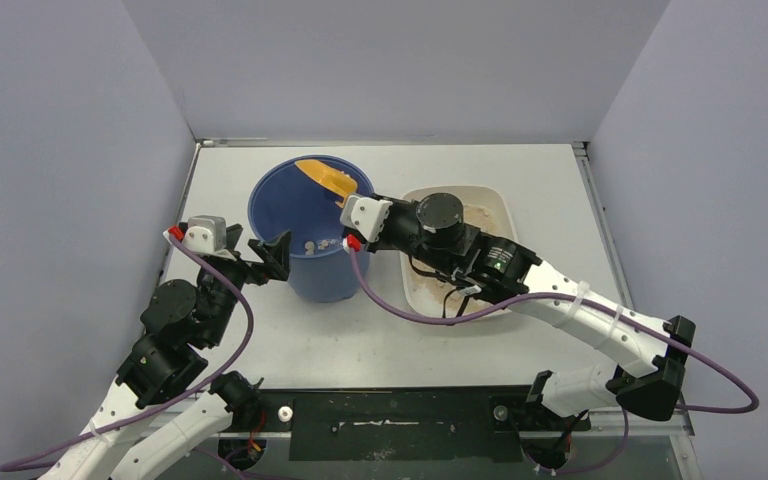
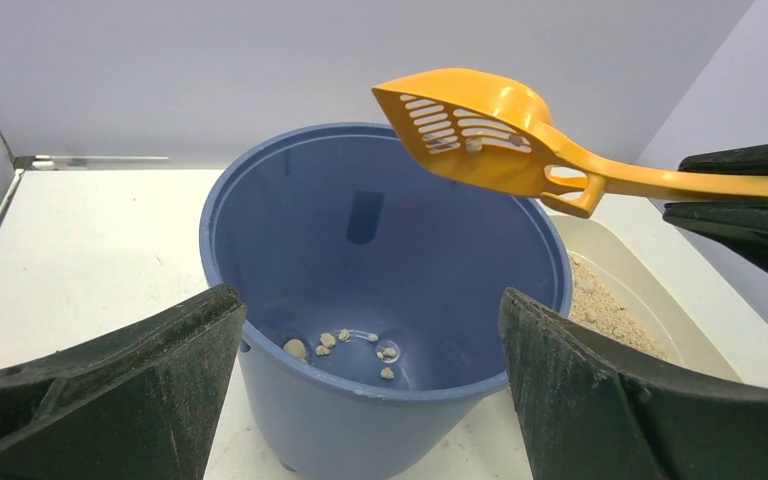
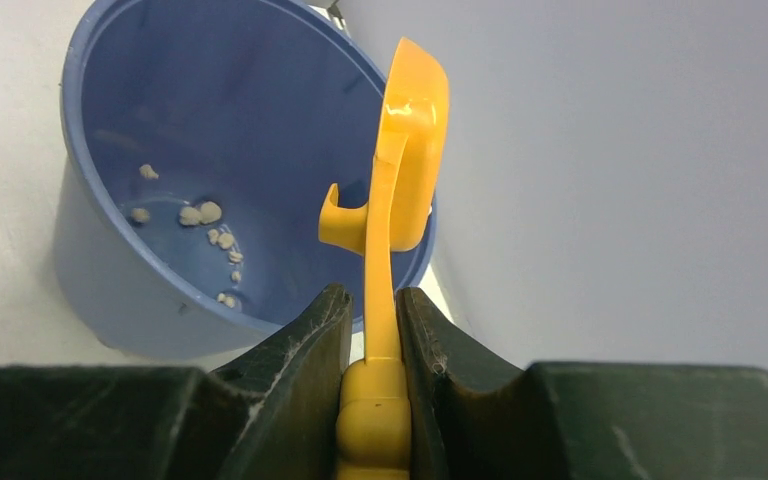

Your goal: Clean the litter box

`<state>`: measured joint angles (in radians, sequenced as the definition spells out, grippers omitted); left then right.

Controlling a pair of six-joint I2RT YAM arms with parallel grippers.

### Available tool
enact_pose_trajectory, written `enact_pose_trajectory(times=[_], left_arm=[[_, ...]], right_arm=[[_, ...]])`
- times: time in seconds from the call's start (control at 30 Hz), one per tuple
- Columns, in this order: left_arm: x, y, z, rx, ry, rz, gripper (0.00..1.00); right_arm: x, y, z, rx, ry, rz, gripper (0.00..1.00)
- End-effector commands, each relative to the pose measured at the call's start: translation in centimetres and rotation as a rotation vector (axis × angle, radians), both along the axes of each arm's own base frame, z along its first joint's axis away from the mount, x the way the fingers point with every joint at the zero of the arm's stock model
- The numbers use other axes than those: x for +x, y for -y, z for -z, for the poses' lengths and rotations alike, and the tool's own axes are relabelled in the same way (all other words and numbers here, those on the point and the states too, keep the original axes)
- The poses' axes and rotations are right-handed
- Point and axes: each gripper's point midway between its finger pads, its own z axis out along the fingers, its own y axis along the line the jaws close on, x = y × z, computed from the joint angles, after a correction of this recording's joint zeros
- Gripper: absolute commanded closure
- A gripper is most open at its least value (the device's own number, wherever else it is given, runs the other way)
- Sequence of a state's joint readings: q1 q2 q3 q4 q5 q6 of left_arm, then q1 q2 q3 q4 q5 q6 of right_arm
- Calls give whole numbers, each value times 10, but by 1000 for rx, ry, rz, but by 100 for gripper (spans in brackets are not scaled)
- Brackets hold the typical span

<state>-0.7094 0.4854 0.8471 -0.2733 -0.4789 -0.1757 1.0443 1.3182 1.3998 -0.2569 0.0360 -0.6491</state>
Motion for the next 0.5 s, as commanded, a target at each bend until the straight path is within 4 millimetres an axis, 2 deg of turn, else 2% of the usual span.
enact_pose_trajectory(times=[0.0, 0.1, 0.17, 0.2, 0.27, 0.3, 0.37, 0.4, 0.47], left_arm=[[1, 0, -12, -33, 37, 0, 3], [1, 0, -11, -33, 36, -1, 3], [2, 1, -11, -31, 36, 1, 3], [2, 1, -11, -29, 34, 1, 3], [2, 1, -11, -28, 35, 1, 3], [1, 1, -12, -30, 37, 4, 3], [2, 1, -11, -30, 36, 2, 3], [2, 1, -11, -30, 36, 0, 3], [1, 0, -12, -32, 37, 1, 3]], right_arm=[[-3, 15, -41, 59, 128, 38, 100], [-10, 11, -43, 67, 122, 18, 100], [-25, -2, -33, 28, 86, -54, 100], [-24, -2, -26, -6, 87, -35, 100], [0, 14, -20, -34, 131, 130, 100], [3, 13, -14, -47, 128, 138, 100], [-20, -9, 3, -84, 55, -2, 100], [-16, -6, -4, -56, 74, 30, 100], [10, 21, -11, -16, 132, 198, 100]])
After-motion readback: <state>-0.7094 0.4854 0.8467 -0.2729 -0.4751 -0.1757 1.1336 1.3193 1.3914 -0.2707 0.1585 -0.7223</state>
